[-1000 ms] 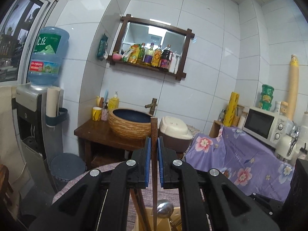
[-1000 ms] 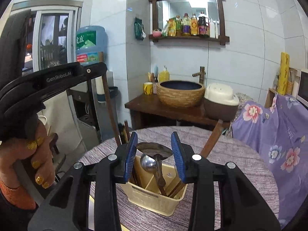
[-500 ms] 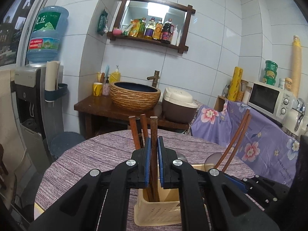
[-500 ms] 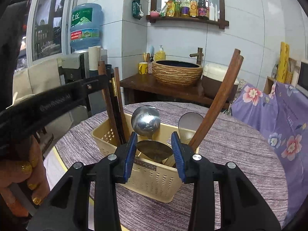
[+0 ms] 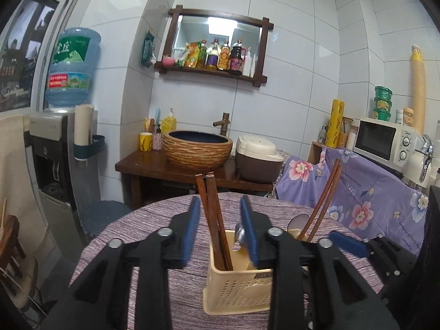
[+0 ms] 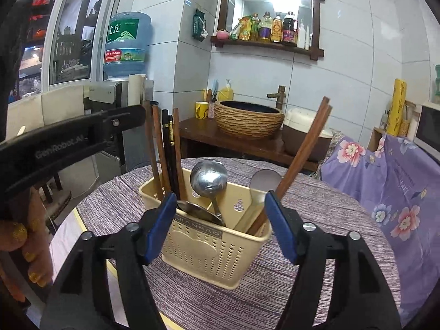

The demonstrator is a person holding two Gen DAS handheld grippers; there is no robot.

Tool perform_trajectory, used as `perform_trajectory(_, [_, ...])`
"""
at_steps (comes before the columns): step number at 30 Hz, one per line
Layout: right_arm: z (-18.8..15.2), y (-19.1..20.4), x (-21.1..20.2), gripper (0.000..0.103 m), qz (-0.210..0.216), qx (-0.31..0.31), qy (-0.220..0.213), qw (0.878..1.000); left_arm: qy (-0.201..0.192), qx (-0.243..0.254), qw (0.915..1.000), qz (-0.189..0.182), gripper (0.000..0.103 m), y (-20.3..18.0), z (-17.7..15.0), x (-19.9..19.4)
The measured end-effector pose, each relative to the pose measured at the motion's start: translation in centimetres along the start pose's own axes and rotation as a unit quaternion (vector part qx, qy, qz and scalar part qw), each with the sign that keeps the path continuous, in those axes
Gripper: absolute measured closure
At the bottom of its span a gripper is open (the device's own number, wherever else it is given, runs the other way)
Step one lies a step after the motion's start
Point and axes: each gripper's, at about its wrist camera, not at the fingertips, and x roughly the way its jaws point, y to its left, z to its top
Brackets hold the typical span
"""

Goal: Organize utensils

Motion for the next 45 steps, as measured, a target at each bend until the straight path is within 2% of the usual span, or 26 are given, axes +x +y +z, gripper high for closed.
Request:
perform_trajectory(1, [-0.2, -0.1, -0.7, 0.024, -0.004, -0.001, -0.004, 1.0, -0.004, 0.003, 0.9999, 0.009, 0.055, 0.1, -0.2, -0.6])
perform_trajectory(3, [-1.0, -0.6, -2.4, 0.021, -0.01, -0.003, -0.01, 1.0, -0.007, 0.008, 0.9996, 0.028, 0.044, 0.2, -0.7, -1.4])
perform_trajectory(5, [-1.7, -1.1, -3.9, 0.012, -0.02, -0.003, -0.017, 1.0, -0.008, 0.01, 0.9994, 0.031, 0.039, 0.5, -1.2, -2.4])
perform_trajectory(7, [-2.6, -1.8, -5.1, 0.008, -0.025, 0.003, -0.018, 1.0, -0.009, 0.014, 0.9992, 0.035, 0.027, 0.7, -1.9, -3.3])
perform_trajectory(10, [-4.3, -3.1, -6.4, 0.006, -0.028, 0.022, 0.0, 0.999, -0.007, 0.022, 0.9988, 0.042, 0.012, 0.6, -3.4, -4.7])
perform_trajectory(12, [-5.9, -3.7, -7.2, 0.006, -0.033, 0.039, 0.013, 0.999, 0.0, 0.032, 0.9986, 0.041, 0.005, 0.4, -5.0, -5.6])
perform_trajectory(18, [-11.8, -3.7, -10.0, 0.006, -0.035, 0.083, 0.026, 0.996, 0.001, 0.036, 0.9987, 0.037, 0.005, 0.4, -10.3, -9.7])
perform_trajectory(22, [-15.4, -2.3, -12.9, 0.006, -0.021, 0.109, 0.015, 0.994, -0.009, 0.034, 0.9985, 0.042, 0.005, -0.1, -13.1, -13.2])
perform_trajectory(26, [-17.9, -0.3, -16.5, 0.006, -0.027, 0.103, -0.008, 0.994, -0.023, 0.027, 0.999, 0.027, 0.005, -0.6, -14.9, -16.5])
perform_trajectory(31, [-19.4, 1.5, -20.5, 0.006, -0.03, 0.083, -0.04, 0.995, -0.025, 0.018, 0.9992, 0.024, 0.005, -0.8, -16.1, -19.0])
perform_trajectory(33, [-19.9, 2.1, -21.8, 0.006, -0.021, 0.085, -0.048, 0.995, -0.038, 0.012, 0.999, 0.023, 0.005, -1.1, -16.6, -20.0])
perform_trajectory(45, [-20.1, 1.8, -22.9, 0.006, -0.027, 0.095, -0.055, 0.994, -0.049, 0.024, 0.9981, 0.027, 0.005, -1.4, -18.0, -21.4])
